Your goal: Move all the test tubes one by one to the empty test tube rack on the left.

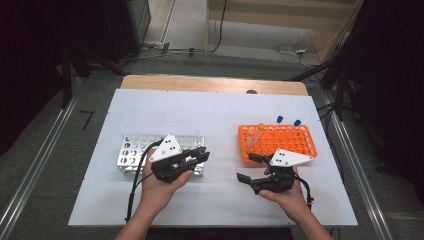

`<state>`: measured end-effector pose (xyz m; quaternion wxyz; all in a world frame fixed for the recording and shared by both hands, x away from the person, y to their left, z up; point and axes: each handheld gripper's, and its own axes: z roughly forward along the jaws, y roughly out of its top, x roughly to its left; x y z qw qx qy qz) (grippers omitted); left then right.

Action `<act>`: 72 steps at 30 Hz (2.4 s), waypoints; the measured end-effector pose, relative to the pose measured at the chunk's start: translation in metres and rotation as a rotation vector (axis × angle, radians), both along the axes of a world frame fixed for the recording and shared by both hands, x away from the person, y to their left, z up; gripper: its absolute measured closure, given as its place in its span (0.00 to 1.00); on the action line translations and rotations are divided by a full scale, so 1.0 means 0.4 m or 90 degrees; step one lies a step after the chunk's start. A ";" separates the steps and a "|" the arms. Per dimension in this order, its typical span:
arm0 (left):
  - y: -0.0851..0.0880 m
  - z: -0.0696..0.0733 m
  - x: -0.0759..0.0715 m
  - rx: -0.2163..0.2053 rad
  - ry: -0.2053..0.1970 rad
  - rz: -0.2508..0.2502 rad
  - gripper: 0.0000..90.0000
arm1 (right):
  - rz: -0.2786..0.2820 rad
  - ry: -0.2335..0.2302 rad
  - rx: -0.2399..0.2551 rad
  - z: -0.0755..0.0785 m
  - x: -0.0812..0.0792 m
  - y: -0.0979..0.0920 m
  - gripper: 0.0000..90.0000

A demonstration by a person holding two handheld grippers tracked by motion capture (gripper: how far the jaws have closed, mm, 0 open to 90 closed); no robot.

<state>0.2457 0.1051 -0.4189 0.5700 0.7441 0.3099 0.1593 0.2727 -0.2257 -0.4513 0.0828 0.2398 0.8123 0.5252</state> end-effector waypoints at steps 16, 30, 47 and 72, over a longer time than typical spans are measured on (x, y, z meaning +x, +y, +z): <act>0.076 0.036 0.038 -0.008 -0.015 0.063 0.85 | -0.041 0.024 0.008 -0.021 -0.008 -0.143 0.02; 0.088 0.044 0.107 -0.001 -0.019 0.101 0.85 | -0.073 0.029 -0.009 -0.033 -0.013 -0.205 0.00; 0.068 0.008 0.182 -0.011 -0.006 0.141 0.85 | -0.070 0.029 -0.014 -0.039 -0.008 -0.206 0.00; 0.037 -0.036 0.171 0.096 0.042 0.155 0.84 | -0.076 0.028 -0.020 -0.039 -0.007 -0.205 0.00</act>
